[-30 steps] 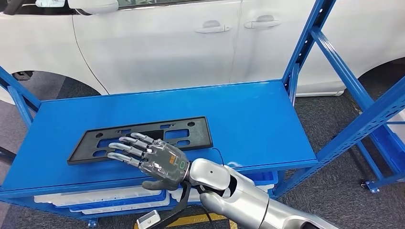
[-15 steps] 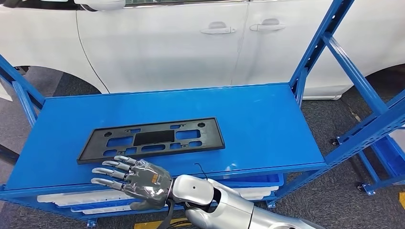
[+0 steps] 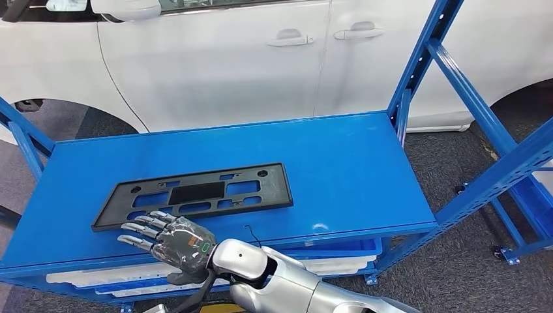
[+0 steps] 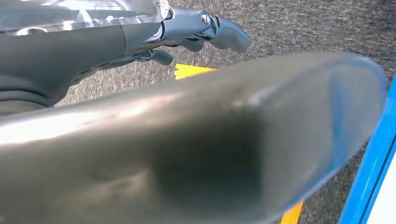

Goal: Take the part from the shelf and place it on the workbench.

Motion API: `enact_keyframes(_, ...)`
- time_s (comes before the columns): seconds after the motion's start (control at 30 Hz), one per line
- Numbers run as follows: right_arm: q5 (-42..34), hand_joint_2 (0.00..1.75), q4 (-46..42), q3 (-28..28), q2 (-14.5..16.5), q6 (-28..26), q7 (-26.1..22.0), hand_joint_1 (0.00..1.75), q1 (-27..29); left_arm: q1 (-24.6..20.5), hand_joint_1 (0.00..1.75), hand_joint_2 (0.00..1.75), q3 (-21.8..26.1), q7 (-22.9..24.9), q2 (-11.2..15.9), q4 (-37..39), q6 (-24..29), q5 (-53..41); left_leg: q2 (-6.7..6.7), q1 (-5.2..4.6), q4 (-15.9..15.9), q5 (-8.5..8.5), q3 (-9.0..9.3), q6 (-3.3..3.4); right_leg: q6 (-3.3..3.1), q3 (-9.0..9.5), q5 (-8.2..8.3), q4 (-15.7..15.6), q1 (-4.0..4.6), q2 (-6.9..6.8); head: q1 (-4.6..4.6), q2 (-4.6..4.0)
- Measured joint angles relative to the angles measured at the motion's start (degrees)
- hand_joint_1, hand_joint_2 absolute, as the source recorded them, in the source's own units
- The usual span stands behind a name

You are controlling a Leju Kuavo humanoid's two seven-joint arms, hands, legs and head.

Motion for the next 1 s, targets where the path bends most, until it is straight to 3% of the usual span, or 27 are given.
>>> enact_keyframes(0.03, 0.0, 1.75, 0.8, -0.1, 0.3, 0.2, 0.5, 0.00, -0.1, 0.0, 0.00, 0.00, 0.0, -0.2, 0.0, 0.0, -0.2, -0.1, 0.01, 0.11, -1.2, 1.35, 0.40, -0.10, 0.08, 0.05, -0.13, 0.1, -0.03, 0.06, 0.00, 0.00)
enact_keyframes(0.13, -0.7, 1.75, 2.2, -0.1, 1.1, 1.6, 3.0, 0.00, -1.5, -0.1, 0.00, 0.00, 0.0, -0.9, 0.1, 0.0, -0.8, -0.7, -0.01, 0.35, -12.3, 6.95, 5.45, 0.03, 0.65, 0.13, -0.78, 0.8, -0.03, 0.22, -0.03, 0.00)
enact_keyframes(0.2, -1.8, 1.75, 2.9, 0.1, 1.5, 3.0, 4.8, 0.00, -2.5, -0.3, 0.00, 0.00, -0.1, -1.3, 0.1, 0.0, -1.0, -1.0, -0.11, 0.17, -15.7, 7.61, 7.00, 0.67, 1.16, -0.01, -0.97, 1.1, 0.17, 0.24, -0.05, 0.00)
enact_keyframes(0.27, -2.6, 1.75, 3.4, 0.6, 1.7, 3.8, 6.2, 0.00, -3.0, -0.3, 0.00, 0.00, -0.1, -1.6, 0.1, 0.0, -1.1, -1.2, -0.17, 0.09, -15.9, 7.56, 6.98, 1.43, 1.69, -0.09, -0.98, 1.1, 0.26, 0.23, -0.04, 0.00)
enact_keyframes(0.33, -3.2, 1.75, 3.9, 1.2, 1.8, 4.2, 7.4, 0.00, -3.5, -0.3, 0.00, 0.00, -0.1, -1.6, 0.1, 0.0, -1.3, -1.4, -0.11, 0.27, -16.1, 7.72, 7.07, 2.16, 2.27, -0.69, -2.11, 2.6, 0.17, 0.20, 0.01, 0.00)
enact_keyframes(0.37, -3.7, 1.75, 4.1, 1.6, 1.9, 4.4, 8.2, 0.00, -3.9, -0.4, 0.00, 0.00, -0.2, -1.7, 0.1, 0.0, -1.4, -1.6, -0.06, 0.37, -16.3, 7.80, 7.12, 2.50, 2.52, -1.75, -3.49, 4.9, 0.12, 0.18, 0.04, 0.00)
enact_keyframes(0.43, -4.8, 1.75, 4.8, 2.5, 1.9, 4.7, 10.0, 0.00, -4.4, -0.5, 0.00, 0.00, -0.4, -1.8, 0.1, 0.0, -1.7, -2.0, 0.01, 0.29, -16.3, 7.75, 7.12, 2.93, 2.81, -5.48, -7.06, 12.6, -0.05, 0.15, 0.14, 0.00)
enact_keyframes(0.5, -5.9, 1.75, 5.8, 3.3, 1.9, 4.7, 11.5, 0.00, -4.6, -0.5, 0.00, 0.00, -0.6, -1.9, 0.1, 0.0, -1.8, -2.2, 0.01, 0.22, -16.2, 7.69, 7.16, 3.03, 2.87, -8.41, -8.38, 18.1, -0.12, 0.15, 0.14, 0.00)
enact_keyframes(0.53, -6.5, 1.75, 6.3, 3.6, 1.9, 4.6, 12.1, 0.00, -4.7, -0.5, 0.00, 0.00, -0.6, -1.9, 0.1, 0.0, -1.8, -2.2, -0.02, 0.20, -16.2, 7.66, 7.22, 3.03, 2.76, -8.32, -7.38, 17.6, -0.12, 0.15, 0.14, 0.00)
enact_keyframes(0.57, -7.1, 1.75, 6.7, 3.9, 1.9, 4.5, 12.5, 0.00, -4.9, -0.5, 0.00, 0.00, -0.7, -1.9, 0.1, 0.0, -1.8, -2.2, -0.08, 0.17, -16.2, 7.62, 7.32, 2.98, 2.54, -7.11, -5.51, 14.8, -0.11, 0.14, 0.14, 0.00)
enact_keyframes(0.63, -7.9, 1.75, 7.3, 4.4, 1.9, 4.4, 12.8, 0.00, -5.4, -0.5, 0.00, 0.00, -0.8, -1.9, 0.1, 0.0, -1.8, -2.2, -0.17, -0.02, -16.1, 7.44, 7.48, 2.72, 1.88, -3.21, -1.68, 6.4, 0.08, 0.12, 0.14, 0.00)
enact_keyframes(0.67, -8.1, 1.75, 7.5, 4.5, 1.9, 4.4, 12.9, 0.00, -5.7, -0.6, 0.00, 0.00, -0.9, -1.9, 0.0, 0.0, -1.8, -2.2, -0.18, -0.13, -16.0, 7.35, 7.48, 2.51, 1.65, -1.86, -0.69, 3.5, 0.19, 0.08, 0.11, 0.00)
enact_keyframes(0.7, -8.3, 1.75, 7.7, 4.7, 1.9, 4.4, 13.0, 0.00, -5.9, -0.5, 0.00, 0.00, -0.9, -1.9, 0.0, 0.0, -1.7, -2.2, -0.17, -0.21, -16.0, 7.27, 7.44, 2.23, 1.49, -1.16, -0.35, 1.9, 0.34, 0.07, 0.09, 0.00)
enact_keyframes(0.83, -9.3, 1.75, 8.6, 5.6, 2.1, 4.1, 14.0, 0.00, -6.2, -0.6, 0.00, 0.00, -1.0, -1.8, -0.1, 0.0, -1.6, -2.0, -0.05, -0.01, -15.3, 6.50, 7.30, 0.90, 0.64, -0.71, -0.14, 0.8, 0.24, 0.09, 0.07, 0.00)
enact_keyframes(0.9, -10.1, 1.75, 9.2, 6.1, 2.2, 3.3, 14.7, 0.00, -6.4, -0.6, 0.00, 0.00, -1.0, -1.9, -0.1, 0.0, -1.6, -2.1, -0.04, 0.13, -10.4, 3.60, 5.12, 0.34, 0.25, -0.42, 0.00, 0.4, -0.01, 0.00, 0.00, 0.00)
enact_keyframes(0.97, -10.7, 1.75, 10.0, 6.6, 2.2, 2.2, 15.4, 0.00, -6.5, -0.5, 0.00, 0.00, -1.0, -2.1, -0.1, 0.0, -1.6, -2.3, -0.04, 0.21, -2.5, 0.20, 1.37, -0.10, 0.09, -0.41, -0.07, 0.4, 0.02, -0.03, -0.02, 0.00)
enact_keyframes(1.0, -11.0, 1.75, 10.5, 6.8, 2.2, 1.4, 15.8, 0.00, -6.5, -0.4, 0.00, 0.00, -1.0, -2.2, 0.0, 0.0, -1.6, -2.4, -0.04, 0.25, -0.1, -0.34, 0.10, -0.24, 0.07, -0.40, -0.10, 0.5, 0.05, -0.02, -0.02, 0.00)
